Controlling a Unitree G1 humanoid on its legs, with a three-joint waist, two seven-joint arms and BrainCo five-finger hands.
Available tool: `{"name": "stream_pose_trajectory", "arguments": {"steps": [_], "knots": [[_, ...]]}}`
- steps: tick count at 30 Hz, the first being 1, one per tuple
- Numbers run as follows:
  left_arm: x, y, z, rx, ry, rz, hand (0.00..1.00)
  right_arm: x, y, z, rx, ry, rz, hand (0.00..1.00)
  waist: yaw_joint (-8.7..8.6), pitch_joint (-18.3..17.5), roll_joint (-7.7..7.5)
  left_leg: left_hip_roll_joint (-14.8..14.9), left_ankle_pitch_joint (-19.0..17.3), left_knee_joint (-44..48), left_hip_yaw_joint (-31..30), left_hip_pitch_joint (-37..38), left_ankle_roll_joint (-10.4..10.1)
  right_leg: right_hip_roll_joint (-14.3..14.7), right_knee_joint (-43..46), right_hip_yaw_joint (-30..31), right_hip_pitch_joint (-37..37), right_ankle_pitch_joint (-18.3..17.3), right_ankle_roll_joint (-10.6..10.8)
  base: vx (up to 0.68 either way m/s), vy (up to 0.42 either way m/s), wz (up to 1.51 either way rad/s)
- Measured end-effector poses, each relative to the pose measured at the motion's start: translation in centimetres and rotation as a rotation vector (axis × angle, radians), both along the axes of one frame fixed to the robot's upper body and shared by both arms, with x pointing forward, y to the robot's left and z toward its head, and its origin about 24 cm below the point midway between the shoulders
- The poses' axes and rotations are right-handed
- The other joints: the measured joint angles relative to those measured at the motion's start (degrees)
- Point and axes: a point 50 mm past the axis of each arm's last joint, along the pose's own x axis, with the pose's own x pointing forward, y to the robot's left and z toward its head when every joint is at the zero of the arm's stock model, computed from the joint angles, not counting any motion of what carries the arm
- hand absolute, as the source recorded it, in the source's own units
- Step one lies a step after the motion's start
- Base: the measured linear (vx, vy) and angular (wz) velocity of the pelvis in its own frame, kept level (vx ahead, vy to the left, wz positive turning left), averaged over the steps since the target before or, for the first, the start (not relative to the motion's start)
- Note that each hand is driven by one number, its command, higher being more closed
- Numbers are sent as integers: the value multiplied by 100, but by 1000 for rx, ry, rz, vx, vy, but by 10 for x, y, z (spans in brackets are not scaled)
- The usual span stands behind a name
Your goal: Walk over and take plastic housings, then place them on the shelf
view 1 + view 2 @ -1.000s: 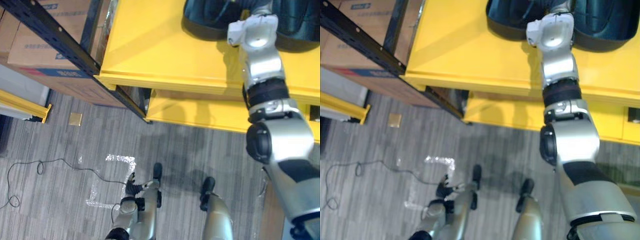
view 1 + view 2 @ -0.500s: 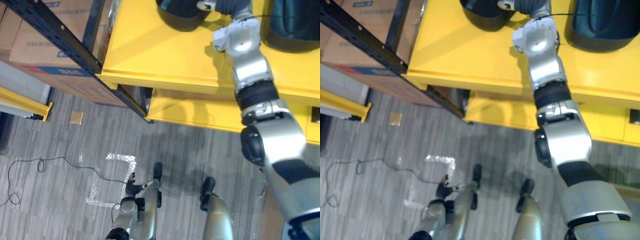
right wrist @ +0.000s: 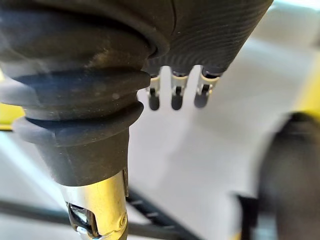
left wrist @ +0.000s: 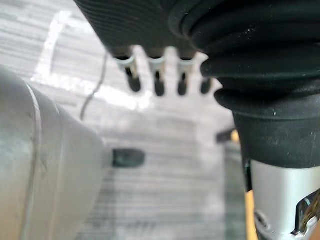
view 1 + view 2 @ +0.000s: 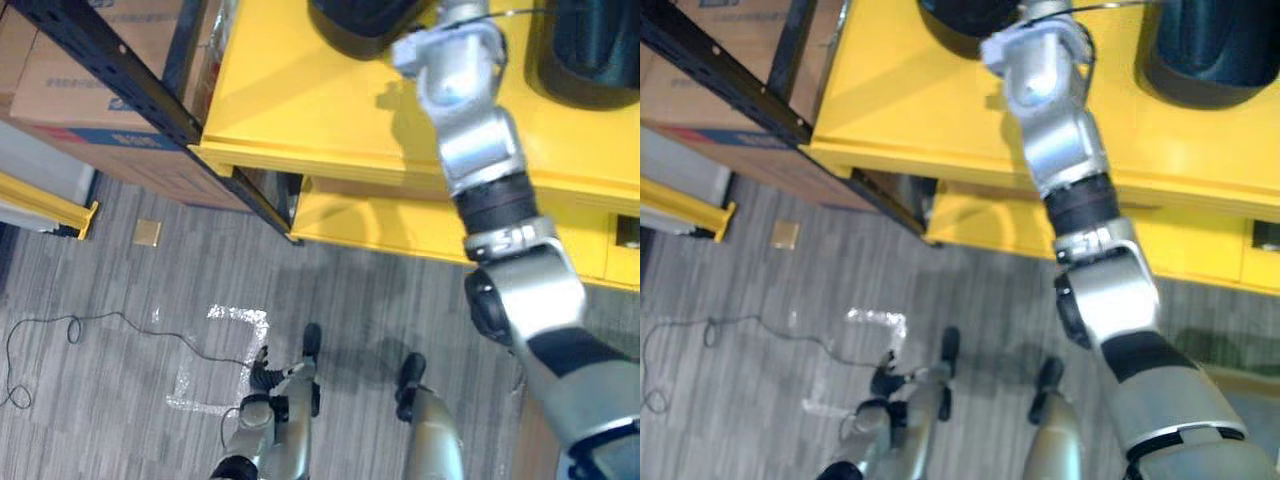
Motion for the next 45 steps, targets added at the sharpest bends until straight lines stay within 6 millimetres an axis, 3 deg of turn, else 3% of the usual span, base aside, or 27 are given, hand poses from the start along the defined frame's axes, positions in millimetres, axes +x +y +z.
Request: {"name": "stream_pose_trajectory", "arguments": {"steps": [9,14,21,27,40,44,45], "knots": [[-1,6,-1,-1,4,52,0,-5,40,-18,-75,38,118,0,26,6,-50,24,-3,29,-11,0,-3,19,42,-4,0,-5,-8,19,-3,0],[-4,7,-1,-3,3,58,0,5,57,-38,-129,149,182,0,38,-4,-82,21,-3,54,-27,-10,-4,5,85,-33,0,-53,-70,2,0,1],[-6,8,-2,-25,5,75,0,27,53,-56,-175,293,134,0,118,-11,-99,4,15,95,-173,-104,-27,-38,184,-171,-10,-118,-77,15,1,10],[-5,7,-1,-23,0,73,0,35,45,-48,-200,308,55,0,175,-11,-99,-8,16,93,-176,-111,-26,-50,186,-178,-10,-118,-77,30,3,1],[-4,5,0,-24,-10,60,0,56,-20,-41,-155,350,-267,0,183,-11,-98,-70,37,91,-308,-195,-35,-117,221,-309,-23,-139,-61,33,2,6],[-3,3,0,-24,-8,34,0,57,-21,-43,-157,364,-268,0,182,-11,-97,-69,40,92,-299,-194,-38,-122,262,-298,-56,-140,-62,0,0,0],[-3,3,0,-26,-8,31,0,58,-21,-43,-157,369,-269,100,182,-11,-97,-68,42,92,-298,-193,-40,-122,268,-295,-60,-142,-66,0,0,0]]}}
